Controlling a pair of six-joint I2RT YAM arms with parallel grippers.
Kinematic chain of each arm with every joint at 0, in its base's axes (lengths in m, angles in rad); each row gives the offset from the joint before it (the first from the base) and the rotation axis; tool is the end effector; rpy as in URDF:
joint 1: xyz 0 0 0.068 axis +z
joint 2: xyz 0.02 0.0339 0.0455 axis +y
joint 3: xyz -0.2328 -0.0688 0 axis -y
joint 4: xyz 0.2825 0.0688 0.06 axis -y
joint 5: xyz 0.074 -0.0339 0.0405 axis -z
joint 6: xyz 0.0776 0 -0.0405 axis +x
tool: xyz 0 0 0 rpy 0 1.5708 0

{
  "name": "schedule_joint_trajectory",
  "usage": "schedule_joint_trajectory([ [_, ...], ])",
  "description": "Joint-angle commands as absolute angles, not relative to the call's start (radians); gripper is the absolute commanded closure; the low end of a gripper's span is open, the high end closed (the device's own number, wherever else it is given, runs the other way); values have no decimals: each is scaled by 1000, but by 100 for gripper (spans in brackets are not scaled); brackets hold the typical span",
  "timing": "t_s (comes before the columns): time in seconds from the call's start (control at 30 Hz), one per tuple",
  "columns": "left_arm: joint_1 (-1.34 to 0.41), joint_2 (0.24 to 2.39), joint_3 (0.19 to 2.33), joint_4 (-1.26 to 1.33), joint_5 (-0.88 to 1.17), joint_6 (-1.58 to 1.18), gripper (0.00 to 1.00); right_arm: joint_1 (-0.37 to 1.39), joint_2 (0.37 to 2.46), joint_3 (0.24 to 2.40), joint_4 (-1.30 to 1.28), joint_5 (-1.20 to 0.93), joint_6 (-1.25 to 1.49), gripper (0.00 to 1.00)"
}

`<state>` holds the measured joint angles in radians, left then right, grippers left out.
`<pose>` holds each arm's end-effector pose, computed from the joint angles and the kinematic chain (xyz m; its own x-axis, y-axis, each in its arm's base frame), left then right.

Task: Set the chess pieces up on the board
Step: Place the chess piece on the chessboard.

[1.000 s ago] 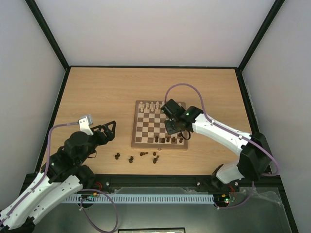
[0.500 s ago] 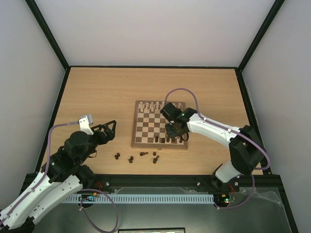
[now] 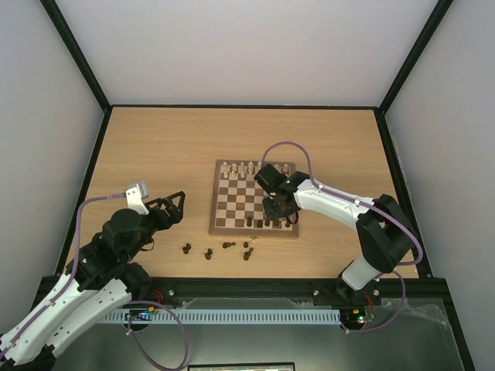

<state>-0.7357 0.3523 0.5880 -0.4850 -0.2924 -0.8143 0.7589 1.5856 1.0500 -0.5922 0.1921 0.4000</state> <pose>0.1677 -0.1216 0.2815 -0.4423 -0.5390 -0.7169 0.1659 0.7363 -0.6559 0.2724 0.2379 0.1180 -0.8437 -0.2733 -0.4620 -0.3122 0.9500 0.0080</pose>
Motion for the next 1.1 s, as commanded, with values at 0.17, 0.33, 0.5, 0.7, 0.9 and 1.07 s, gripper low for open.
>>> schedule_joint_trajectory([
  [0.17, -738, 357, 582, -476, -304, -799, 1, 753, 1606, 1029, -612, 196, 391, 91],
  [0.33, -738, 357, 582, -476, -304, -799, 1, 753, 1613, 1027, -612, 191, 391, 90],
  [0.5, -737, 359, 580, -473, -304, -799, 1, 753, 1613, 1023, -612, 187, 392, 89],
  [0.7, -738, 362, 578, -471, -304, -799, 1, 753, 1609, 1027, -612, 192, 393, 86],
  [0.9, -738, 363, 577, -470, -304, -799, 1, 753, 1597, 1032, -616, 193, 392, 78],
  [1.07, -738, 365, 578, -468, -304, -800, 1, 752, 1586, 1038, -620, 202, 393, 78],
])
